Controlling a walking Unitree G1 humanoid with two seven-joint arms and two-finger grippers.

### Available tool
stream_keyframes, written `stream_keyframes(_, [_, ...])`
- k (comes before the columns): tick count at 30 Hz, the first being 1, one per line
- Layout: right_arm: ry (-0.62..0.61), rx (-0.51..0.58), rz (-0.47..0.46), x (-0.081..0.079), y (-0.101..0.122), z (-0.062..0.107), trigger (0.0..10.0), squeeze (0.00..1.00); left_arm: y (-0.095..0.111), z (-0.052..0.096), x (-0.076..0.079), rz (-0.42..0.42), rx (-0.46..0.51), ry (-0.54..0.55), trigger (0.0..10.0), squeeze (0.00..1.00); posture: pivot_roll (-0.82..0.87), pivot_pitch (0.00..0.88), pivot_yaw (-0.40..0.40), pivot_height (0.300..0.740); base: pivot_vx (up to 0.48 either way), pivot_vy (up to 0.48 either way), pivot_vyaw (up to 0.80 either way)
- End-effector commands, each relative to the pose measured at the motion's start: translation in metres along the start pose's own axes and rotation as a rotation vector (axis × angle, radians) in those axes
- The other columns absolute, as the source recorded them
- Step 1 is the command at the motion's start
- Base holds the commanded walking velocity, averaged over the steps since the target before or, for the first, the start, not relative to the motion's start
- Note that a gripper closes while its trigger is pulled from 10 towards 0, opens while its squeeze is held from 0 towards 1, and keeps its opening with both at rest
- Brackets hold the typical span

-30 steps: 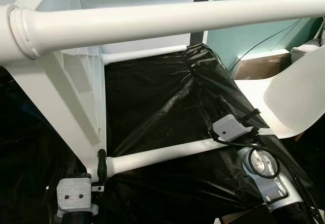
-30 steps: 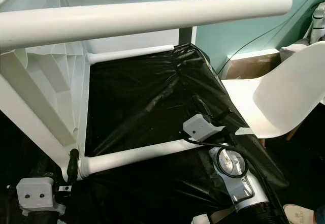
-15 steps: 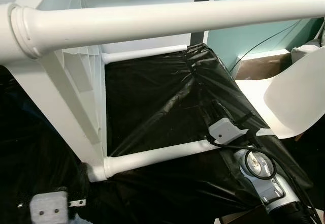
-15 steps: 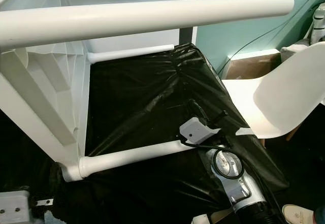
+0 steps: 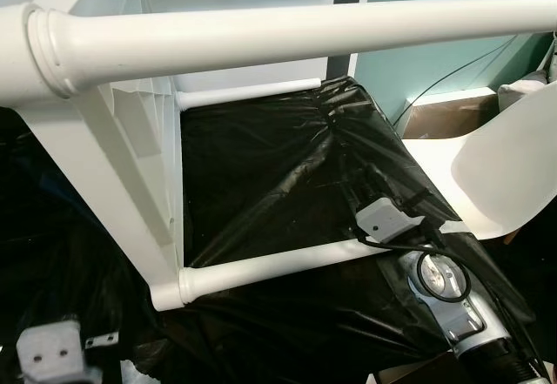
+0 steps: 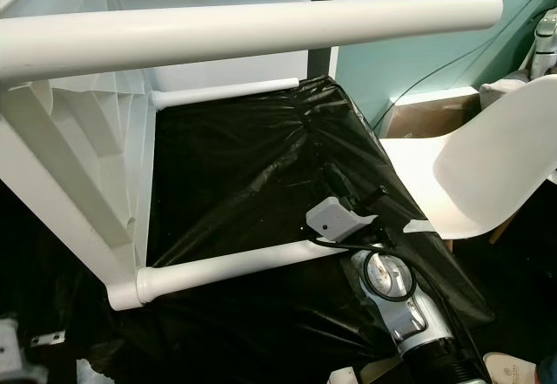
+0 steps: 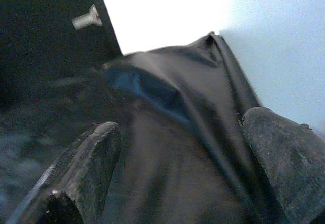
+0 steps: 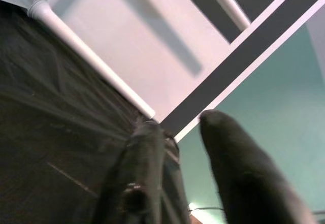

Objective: Building children table

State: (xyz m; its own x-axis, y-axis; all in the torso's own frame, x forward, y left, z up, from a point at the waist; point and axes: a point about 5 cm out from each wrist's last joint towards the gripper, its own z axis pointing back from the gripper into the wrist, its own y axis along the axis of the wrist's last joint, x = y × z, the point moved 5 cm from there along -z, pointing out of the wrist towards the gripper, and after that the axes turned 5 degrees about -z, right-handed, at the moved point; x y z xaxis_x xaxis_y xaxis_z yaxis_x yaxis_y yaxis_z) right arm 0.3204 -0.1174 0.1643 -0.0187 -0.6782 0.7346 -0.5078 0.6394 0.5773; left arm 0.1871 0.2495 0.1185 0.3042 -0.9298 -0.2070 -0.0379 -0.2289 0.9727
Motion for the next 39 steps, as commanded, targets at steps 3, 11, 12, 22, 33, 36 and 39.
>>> stream_keyframes(3, [0.000, 0.052, 0.038, -0.001, 0.009, -0.002, 10.0, 1.00, -0.015, -0.001, 0.010, 0.064, -0.072, 0.039, 10.0, 0.96, 0.16, 0.000, 0.029, 0.740, 0.000, 0.000, 0.00])
stream_keyframes(11, [0.006, 0.092, 0.123, 0.000, 0.010, 0.002, 10.0, 0.00, -0.022, -0.010, 0.056, 0.240, -0.102, -0.046, 3.5, 0.00, 0.12, 0.000, 0.039, 0.740, 0.000, 0.000, 0.00])
stream_keyframes(12, [0.005, 0.092, 0.122, -0.001, 0.010, 0.002, 10.0, 0.00, -0.023, -0.014, 0.057, 0.235, -0.099, -0.044, 3.9, 0.00, 0.12, 0.000, 0.038, 0.740, 0.000, 0.000, 0.00])
stream_keyframes(22, [0.009, 0.110, 0.113, -0.003, 0.012, -0.003, 10.0, 0.00, -0.004, -0.048, 0.057, 0.202, -0.008, -0.020, 10.0, 0.00, 0.13, 0.000, 0.032, 0.740, 0.000, 0.000, 0.00])
stream_keyframes(33, [0.022, 0.182, 0.180, -0.004, 0.025, -0.002, 10.0, 0.00, 0.001, -0.081, 0.051, 0.085, 0.021, 0.065, 10.0, 0.00, 0.12, 0.000, 0.042, 0.740, 0.000, 0.000, 0.00])
stream_keyframes(36, [0.005, 0.202, 0.218, 0.001, 0.026, 0.002, 10.0, 0.00, 0.000, -0.091, 0.051, 0.101, 0.011, 0.084, 10.0, 0.00, 0.11, 0.000, 0.050, 0.740, 0.000, 0.000, 0.00])
stream_keyframes(39, [-0.002, 0.211, 0.230, 0.004, 0.027, 0.005, 10.0, 0.00, -0.001, -0.095, 0.052, 0.106, 0.009, 0.078, 10.0, 0.00, 0.11, 0.000, 0.051, 0.740, 0.000, 0.000, 0.00])
